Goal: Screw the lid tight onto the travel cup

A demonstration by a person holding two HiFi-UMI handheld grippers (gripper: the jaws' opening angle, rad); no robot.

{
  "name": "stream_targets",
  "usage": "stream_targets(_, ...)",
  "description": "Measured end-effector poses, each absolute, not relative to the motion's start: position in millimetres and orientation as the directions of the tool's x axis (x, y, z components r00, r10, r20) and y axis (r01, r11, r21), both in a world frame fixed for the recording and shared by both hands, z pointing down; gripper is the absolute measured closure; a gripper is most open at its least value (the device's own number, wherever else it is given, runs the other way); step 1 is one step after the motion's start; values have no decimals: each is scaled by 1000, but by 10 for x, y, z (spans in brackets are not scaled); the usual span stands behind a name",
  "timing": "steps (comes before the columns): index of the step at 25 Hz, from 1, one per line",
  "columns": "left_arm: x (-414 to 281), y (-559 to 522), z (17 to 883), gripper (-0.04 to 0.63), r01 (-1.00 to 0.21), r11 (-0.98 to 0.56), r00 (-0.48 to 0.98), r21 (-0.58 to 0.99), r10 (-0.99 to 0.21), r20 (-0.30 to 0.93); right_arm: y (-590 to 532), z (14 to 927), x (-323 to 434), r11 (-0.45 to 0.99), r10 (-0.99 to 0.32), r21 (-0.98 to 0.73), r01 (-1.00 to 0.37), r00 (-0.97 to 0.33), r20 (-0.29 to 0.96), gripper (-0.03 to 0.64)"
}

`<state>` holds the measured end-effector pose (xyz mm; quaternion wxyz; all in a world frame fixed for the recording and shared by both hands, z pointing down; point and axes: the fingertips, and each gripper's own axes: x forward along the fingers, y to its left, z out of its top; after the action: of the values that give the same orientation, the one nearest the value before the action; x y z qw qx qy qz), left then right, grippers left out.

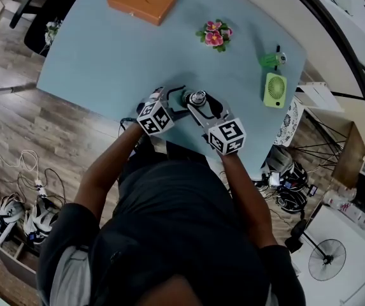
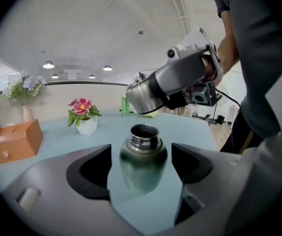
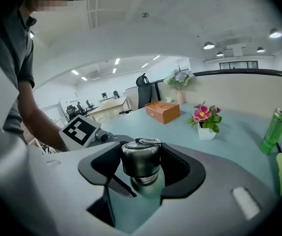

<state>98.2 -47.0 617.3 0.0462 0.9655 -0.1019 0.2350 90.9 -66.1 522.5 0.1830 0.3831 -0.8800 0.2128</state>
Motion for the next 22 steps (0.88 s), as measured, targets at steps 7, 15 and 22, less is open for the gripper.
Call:
stream_targets(7,1036,-461,6300,187,-219,-975,864,40,-175,473,-676,5355,871,624,-593,-233,-746,-646,480,362)
stream_targets(15,1091,-443,6391,187,-221,-975,862,35,-178,474,-688,5430,833,633,-594,-239,-736,-660,460,362)
stream_targets(22,1098,-473,6486,187,-242,-970,856,37,-195,479,-706,5424,787,657,-589,-236,-716,-683,432,362)
